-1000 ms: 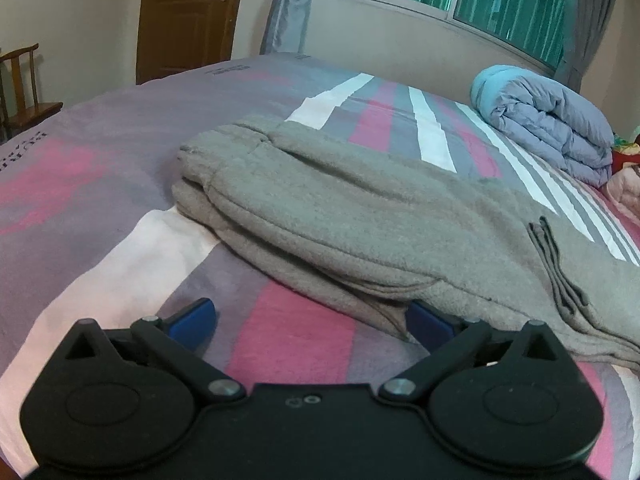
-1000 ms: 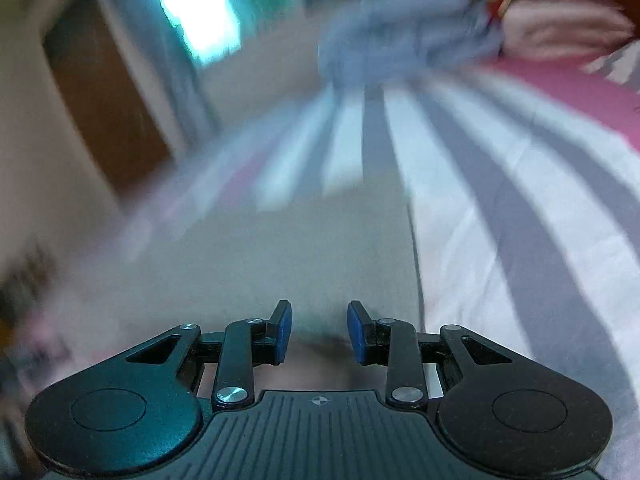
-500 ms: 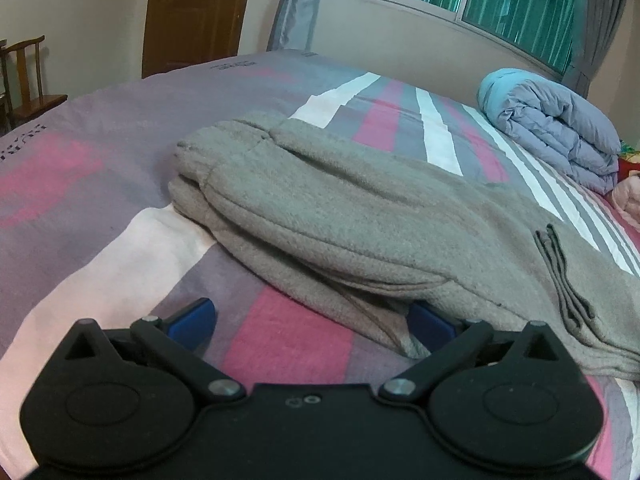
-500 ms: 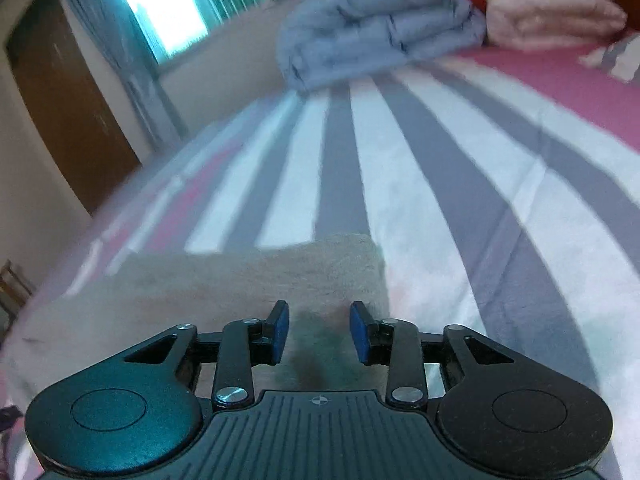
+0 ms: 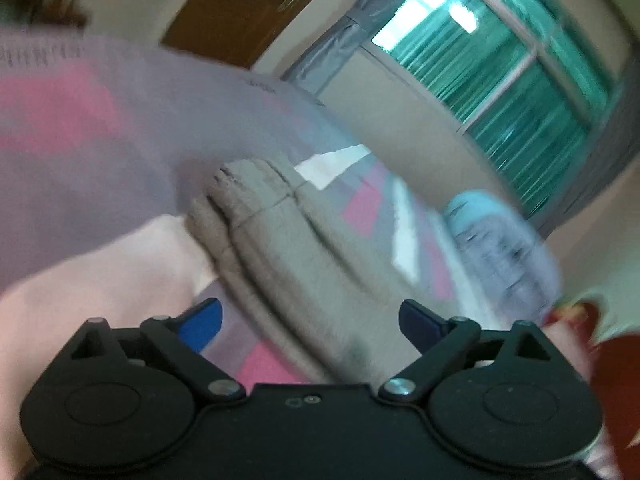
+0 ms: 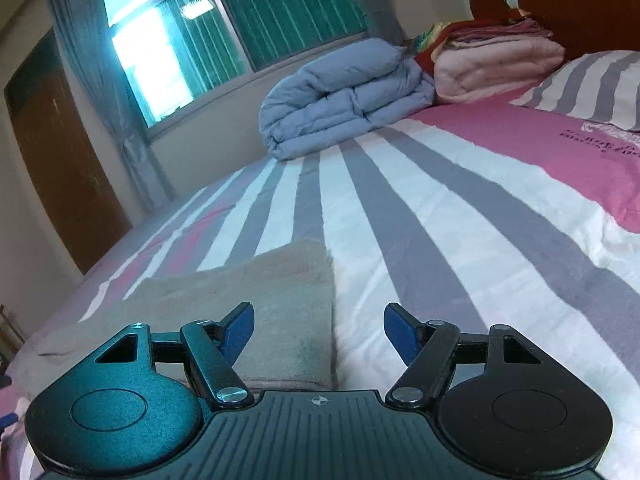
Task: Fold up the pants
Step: 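Grasp the end of the grey pants with the left gripper and lift it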
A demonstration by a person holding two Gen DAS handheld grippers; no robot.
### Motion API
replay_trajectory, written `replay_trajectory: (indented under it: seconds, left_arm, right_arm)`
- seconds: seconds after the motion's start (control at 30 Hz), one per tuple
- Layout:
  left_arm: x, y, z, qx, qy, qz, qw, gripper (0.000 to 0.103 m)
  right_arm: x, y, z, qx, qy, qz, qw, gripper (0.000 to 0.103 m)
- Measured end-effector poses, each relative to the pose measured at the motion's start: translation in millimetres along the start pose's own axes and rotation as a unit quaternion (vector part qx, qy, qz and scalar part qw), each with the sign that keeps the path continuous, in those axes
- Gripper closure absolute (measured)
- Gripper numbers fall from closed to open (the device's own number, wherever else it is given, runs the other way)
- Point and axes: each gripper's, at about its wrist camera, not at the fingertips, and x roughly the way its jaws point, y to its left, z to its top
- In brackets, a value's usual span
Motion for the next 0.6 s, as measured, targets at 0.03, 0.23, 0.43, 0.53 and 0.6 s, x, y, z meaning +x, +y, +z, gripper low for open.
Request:
replay_trajectory:
  seconds: [0.03,0.23,0.43,0.53,0.6]
  left_arm:
    - [10.9,11.0,5.6,-0.038,0.013,-0.006,0.9992,0.022]
    - [51.0,47.8,27.2,-0.128,0.04,-0.038,0.9903,0.036]
    - [85.7,55.3,41.5,-0.12,0.025,-0.06,0.9907,0.036]
    - [81.1,58.4,34.5,-0.116,0.004,-0.033,0.9927,0.073]
    - [65.8,60.1,29.9,-0.119,-0.028,-0.048,0.9913,0.076]
  right_arm:
    - [1.5,1.6,-0.7,-0.001,0.002,-0.003,1.0,0.032]
    - [5.6,-1.0,-3.4,-0.003,-0.002,-0.013,1.0,0.032]
    - [8.5,-21.6,-0.8,0.047,-0.006,-0.031,0.998,0.032]
    - [8.0,-29.0,0.1,0.073,-0.006,-0.04,0.997,0.032]
    - [6.6,-33.0,0.3,0.085,-0.006,-0.044,0.995,0.032]
